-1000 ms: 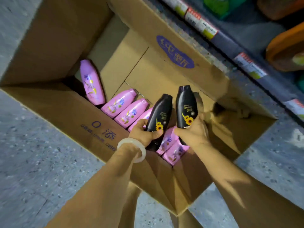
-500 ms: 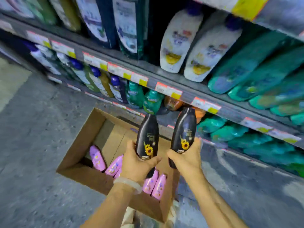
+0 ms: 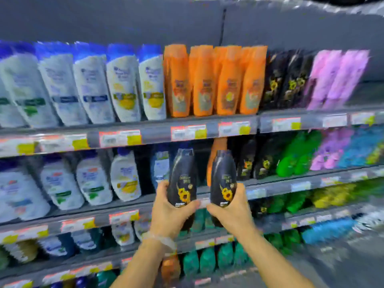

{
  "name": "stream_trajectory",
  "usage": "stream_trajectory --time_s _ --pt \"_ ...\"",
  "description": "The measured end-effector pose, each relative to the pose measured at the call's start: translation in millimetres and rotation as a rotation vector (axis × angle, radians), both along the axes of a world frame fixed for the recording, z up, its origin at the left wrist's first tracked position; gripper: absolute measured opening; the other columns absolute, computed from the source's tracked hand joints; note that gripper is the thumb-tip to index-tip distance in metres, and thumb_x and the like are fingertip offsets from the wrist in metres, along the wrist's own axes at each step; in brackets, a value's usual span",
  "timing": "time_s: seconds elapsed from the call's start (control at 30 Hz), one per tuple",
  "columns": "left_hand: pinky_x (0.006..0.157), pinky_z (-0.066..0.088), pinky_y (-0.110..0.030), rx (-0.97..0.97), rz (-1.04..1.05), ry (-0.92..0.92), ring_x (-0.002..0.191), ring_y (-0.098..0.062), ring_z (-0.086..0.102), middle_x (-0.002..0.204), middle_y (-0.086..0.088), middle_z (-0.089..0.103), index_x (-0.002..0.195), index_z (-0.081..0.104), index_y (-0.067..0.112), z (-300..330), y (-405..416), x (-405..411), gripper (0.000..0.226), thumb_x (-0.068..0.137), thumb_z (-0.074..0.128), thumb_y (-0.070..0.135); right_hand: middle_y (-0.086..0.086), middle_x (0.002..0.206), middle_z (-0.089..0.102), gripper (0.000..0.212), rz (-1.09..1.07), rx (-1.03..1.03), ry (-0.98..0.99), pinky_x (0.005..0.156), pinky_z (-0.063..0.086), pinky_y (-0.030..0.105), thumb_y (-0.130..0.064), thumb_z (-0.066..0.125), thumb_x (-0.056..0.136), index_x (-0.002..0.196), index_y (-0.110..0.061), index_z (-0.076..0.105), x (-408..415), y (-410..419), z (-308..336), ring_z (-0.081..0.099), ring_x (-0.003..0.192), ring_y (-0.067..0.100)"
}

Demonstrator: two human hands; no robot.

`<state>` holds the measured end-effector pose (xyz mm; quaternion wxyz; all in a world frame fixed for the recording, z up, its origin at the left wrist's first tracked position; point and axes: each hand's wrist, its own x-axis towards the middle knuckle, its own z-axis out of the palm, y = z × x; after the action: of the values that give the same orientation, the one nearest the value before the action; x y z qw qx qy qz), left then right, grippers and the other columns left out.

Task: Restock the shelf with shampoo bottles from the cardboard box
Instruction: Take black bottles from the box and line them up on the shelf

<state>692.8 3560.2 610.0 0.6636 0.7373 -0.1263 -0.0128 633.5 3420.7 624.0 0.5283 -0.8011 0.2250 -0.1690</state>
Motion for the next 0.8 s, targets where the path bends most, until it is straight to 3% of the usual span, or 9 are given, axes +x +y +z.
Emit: stream_trajectory --time_s 0.13,0.27,0.33,0.4,0.53,0.7,0.8 --pt "0.063 0.05 -0.012 -0.028 -0.109 -0.176 0.073 0.002 0.064 0.089 0.009 0.064 0.091 0.044 0.033 82.7 -77.1 -0.5 0.055 0.062 0.085 0.01 0.004 0.105 0.054 0.072 -0.071 -0.103 -0.14 0.077 0.049 0.033 -0.018 0.079 0.065 0.12 -0.014 0.033 -5.2 -71.6 78.2 0.058 0.094 0.023" --pt "0.066 0.052 -0.017 -0.086 -0.121 -0.265 0.072 0.004 0.063 0.091 0.007 0.064 0.091 0.044 0.033 131.4 -152.4 -8.9 0.054 0.064 0.083 0.009 0.004 0.105 0.05 0.068 -0.074 -0.134 -0.231 0.074 0.04 0.026 -0.016 0.078 0.069 0.119 -0.011 0.033 -10.6 -148.9 134.7 0.053 0.093 0.019" --pt "0.069 0.052 -0.02 -0.114 -0.108 -0.285 0.074 0.0 0.064 0.091 0.004 0.064 0.093 0.043 0.031 145.3 -187.6 -13.7 0.054 0.064 0.084 0.009 0.002 0.106 0.051 0.067 -0.042 -0.155 -0.267 0.065 0.038 0.02 -0.015 0.077 0.069 0.12 -0.012 0.034 -10.9 -185.2 153.4 0.052 0.09 0.017" --pt "0.067 0.052 -0.015 -0.13 -0.093 -0.285 0.072 0.003 0.064 0.09 0.005 0.064 0.092 0.044 0.032 153.0 -215.8 -16.3 0.054 0.065 0.083 0.009 0.0 0.107 0.052 0.07 -0.016 -0.169 -0.274 0.054 0.033 0.016 -0.015 0.076 0.07 0.124 -0.013 0.031 -12.1 -213.5 165.0 0.05 0.086 0.014" --pt "0.064 0.051 -0.007 -0.16 -0.006 -0.272 0.075 -0.002 0.064 0.09 0.005 0.064 0.096 0.045 0.03 157.0 -267.3 -22.0 0.053 0.065 0.082 0.007 -0.003 0.104 0.051 0.072 0.021 -0.18 -0.26 0.052 0.033 0.002 -0.017 0.078 0.069 0.123 -0.015 0.03 -15.0 -270.5 170.4 0.047 0.081 0.01" --pt "0.06 0.049 -0.005 -0.112 0.042 -0.241 0.069 0.008 0.063 0.091 0.002 0.064 0.102 0.045 0.024 151.0 -297.1 -13.0 0.054 0.066 0.082 0.008 -0.003 0.101 0.049 0.073 0.042 -0.145 -0.214 0.068 0.038 0.023 -0.014 0.077 0.068 0.125 -0.013 0.029 -1.2 -314.2 158.5 0.05 0.087 0.014" --pt "0.06 0.048 -0.004 -0.111 0.074 -0.235 0.081 0.001 0.064 0.097 0.005 0.063 0.105 0.044 0.028 154.5 -308.1 2.8 0.057 0.066 0.082 0.012 0.002 0.11 0.051 0.069 0.022 -0.168 -0.252 0.079 0.041 0.03 -0.015 0.076 0.067 0.119 -0.015 0.031 21.7 -335.1 165.0 0.05 0.094 0.017"
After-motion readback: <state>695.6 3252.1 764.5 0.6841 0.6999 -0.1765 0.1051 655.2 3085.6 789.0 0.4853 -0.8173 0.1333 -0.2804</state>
